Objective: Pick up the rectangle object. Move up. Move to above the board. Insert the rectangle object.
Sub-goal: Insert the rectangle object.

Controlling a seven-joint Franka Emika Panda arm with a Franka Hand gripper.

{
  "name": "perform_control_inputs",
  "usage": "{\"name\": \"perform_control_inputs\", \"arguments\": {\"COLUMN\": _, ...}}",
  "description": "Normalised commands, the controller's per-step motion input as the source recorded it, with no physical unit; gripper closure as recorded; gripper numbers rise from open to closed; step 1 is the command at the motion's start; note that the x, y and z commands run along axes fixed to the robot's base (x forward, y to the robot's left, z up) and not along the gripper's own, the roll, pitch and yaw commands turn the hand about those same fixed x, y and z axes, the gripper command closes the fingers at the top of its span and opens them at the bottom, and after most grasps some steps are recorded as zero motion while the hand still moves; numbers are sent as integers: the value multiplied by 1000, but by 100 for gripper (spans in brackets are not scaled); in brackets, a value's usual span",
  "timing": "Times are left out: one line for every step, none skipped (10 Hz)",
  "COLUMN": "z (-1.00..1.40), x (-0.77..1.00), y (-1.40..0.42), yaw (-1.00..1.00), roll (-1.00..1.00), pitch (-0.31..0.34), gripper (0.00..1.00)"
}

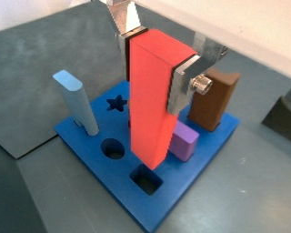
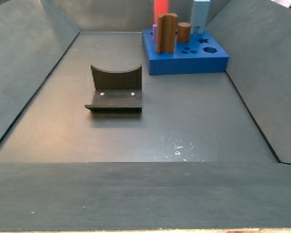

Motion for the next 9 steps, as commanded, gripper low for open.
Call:
{"name": "perform_control_inputs", "arguments": {"z": -409, "x": -69, "y": -66, "yaw": 0, "roll": 90, "pitch": -136, "gripper": 100}}
{"name": "perform_control_inputs", "arguments": {"z": -491, "x": 0, "y": -77, "yaw": 0, "roll": 49, "pitch": -209, "gripper": 100}}
{"name": "perform_control_inputs", "arguments": {"z": -394, "x": 34, "y": -43, "yaw": 117, "roll": 71, "pitch": -197, "gripper": 100}}
{"name": "perform_control_inputs", "arguments": {"z": -214, "x": 0, "y": -69, "yaw": 423, "roll": 204, "pitch": -110, "gripper": 100}}
{"name": "perform_control_inputs", "arguments": {"z": -83, "x": 9, "y": -100, "yaw": 503, "roll": 313, "pitch": 0, "gripper": 100}}
{"name": "perform_control_inputs", "arguments": {"z": -3, "x": 71, "y": -160, "yaw": 469, "roll": 396, "pitch": 89, "gripper": 100}}
{"name": "perform_control_inputs", "arguments": {"z": -49, "x": 134, "y": -243, "yaw": 311, "roll": 334, "pitch": 126, "gripper": 100}}
{"name": "perform_control_inputs", "arguments": {"z": -151, "x": 197, "y": -191, "yaw": 114, "roll": 140, "pitch": 30, "gripper": 100}}
{"name": "perform_control_inputs", "arguments": {"z": -154, "x": 360, "y": -117, "yaw": -57, "roll": 96, "pitch": 0, "gripper": 100}}
